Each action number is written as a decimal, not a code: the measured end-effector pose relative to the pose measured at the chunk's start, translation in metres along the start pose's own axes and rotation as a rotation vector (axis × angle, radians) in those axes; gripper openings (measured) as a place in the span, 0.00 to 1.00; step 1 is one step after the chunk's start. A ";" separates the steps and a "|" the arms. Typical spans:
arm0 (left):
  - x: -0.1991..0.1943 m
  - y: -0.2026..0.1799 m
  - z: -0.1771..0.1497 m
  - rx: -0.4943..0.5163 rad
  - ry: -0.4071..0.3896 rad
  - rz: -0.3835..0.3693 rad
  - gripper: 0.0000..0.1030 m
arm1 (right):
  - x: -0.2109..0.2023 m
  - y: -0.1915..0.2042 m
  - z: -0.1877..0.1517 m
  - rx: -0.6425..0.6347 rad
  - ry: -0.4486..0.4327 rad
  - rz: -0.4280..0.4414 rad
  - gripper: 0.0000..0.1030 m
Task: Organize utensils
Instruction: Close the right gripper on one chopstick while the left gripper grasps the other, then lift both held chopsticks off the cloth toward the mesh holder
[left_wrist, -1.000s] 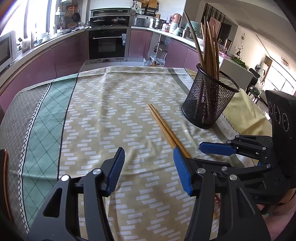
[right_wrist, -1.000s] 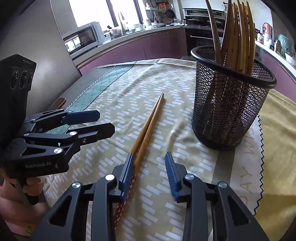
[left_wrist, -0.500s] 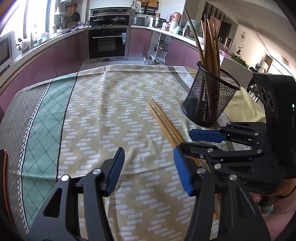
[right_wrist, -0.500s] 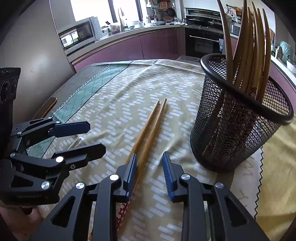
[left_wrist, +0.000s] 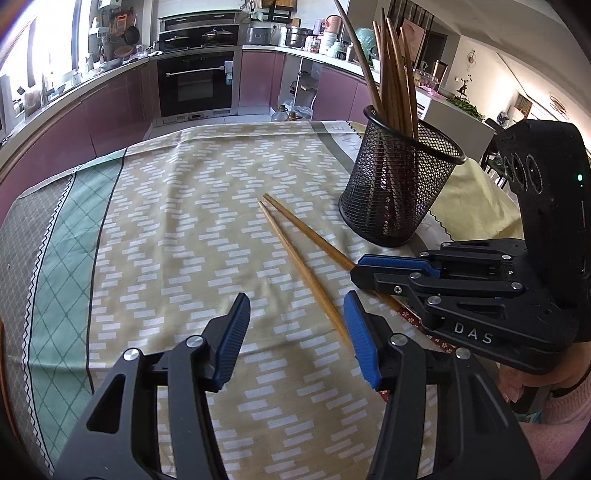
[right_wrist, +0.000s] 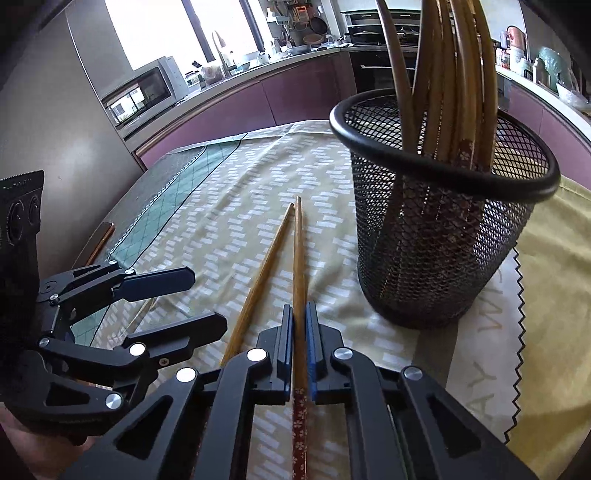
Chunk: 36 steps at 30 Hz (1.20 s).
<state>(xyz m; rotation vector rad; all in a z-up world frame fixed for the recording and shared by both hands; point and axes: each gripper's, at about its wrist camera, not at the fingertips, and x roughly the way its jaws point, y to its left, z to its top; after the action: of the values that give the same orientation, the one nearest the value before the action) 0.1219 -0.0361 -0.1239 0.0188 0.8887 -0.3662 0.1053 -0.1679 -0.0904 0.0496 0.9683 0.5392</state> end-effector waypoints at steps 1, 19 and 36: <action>0.003 -0.001 0.001 0.001 0.009 -0.004 0.48 | -0.002 -0.002 -0.001 0.006 -0.002 0.001 0.06; 0.025 -0.009 0.012 0.028 0.052 0.054 0.17 | -0.004 -0.002 -0.004 -0.052 0.008 -0.051 0.07; 0.019 -0.003 0.008 -0.052 0.041 0.044 0.08 | -0.011 -0.008 -0.005 -0.026 -0.021 -0.025 0.06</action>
<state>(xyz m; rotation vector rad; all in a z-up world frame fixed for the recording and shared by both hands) 0.1377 -0.0456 -0.1326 -0.0023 0.9366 -0.3018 0.0995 -0.1811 -0.0873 0.0202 0.9406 0.5271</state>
